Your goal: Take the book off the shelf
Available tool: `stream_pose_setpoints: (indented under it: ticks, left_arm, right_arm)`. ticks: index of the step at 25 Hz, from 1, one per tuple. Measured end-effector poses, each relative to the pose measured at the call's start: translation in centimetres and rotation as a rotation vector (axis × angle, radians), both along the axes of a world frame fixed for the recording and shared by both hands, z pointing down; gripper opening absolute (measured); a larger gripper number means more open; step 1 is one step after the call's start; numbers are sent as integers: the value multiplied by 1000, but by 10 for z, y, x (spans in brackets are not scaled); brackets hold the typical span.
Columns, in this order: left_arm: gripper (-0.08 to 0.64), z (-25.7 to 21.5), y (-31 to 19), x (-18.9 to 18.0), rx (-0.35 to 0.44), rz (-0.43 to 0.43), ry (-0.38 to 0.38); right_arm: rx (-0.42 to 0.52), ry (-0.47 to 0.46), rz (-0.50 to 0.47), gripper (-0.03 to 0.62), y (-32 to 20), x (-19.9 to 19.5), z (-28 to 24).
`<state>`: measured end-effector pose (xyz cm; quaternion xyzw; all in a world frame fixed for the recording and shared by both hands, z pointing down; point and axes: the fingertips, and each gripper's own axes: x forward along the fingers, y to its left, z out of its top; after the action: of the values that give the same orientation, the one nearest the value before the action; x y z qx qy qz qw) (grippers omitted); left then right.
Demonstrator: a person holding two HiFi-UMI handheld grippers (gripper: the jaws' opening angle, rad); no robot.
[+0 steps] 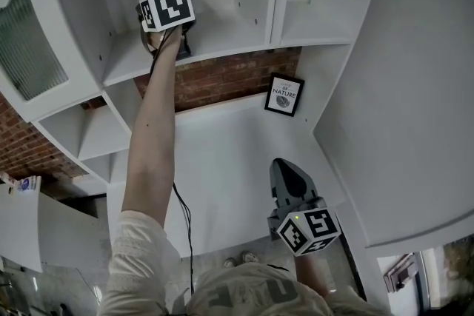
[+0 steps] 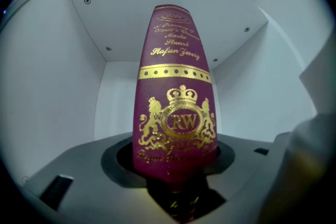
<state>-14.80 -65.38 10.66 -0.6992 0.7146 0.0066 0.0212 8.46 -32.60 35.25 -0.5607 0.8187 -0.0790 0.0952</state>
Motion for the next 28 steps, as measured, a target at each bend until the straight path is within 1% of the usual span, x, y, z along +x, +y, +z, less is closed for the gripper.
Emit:
stream_pose_setpoints:
  ticks: [6,12,16,18,24,28]
  left_arm:
    - [241,4,-1,-2,-18,2,9]
    - [241,1,17,-14,-24,-8,52]
    - [241,1,38,-17,-36,-13,-6]
    - [241,1,55,-17,-28,-14,-16]
    - [241,1,130,-18,67,-8,-49]
    - [242,-1,202,-15,185,-3,-79]
  right_arm:
    - [0,-4,-5,15,9,1,-1]
    - [39,2,-19,14,4,-3,-21]
    - [89,18,-66,14,-2,-20,-44]
    - [107,28,-93,14,-3,-31,-55]
    - [190,48,-195,14,2,-74,-95]
    - [276,130,-204,14,15,-95,-115]
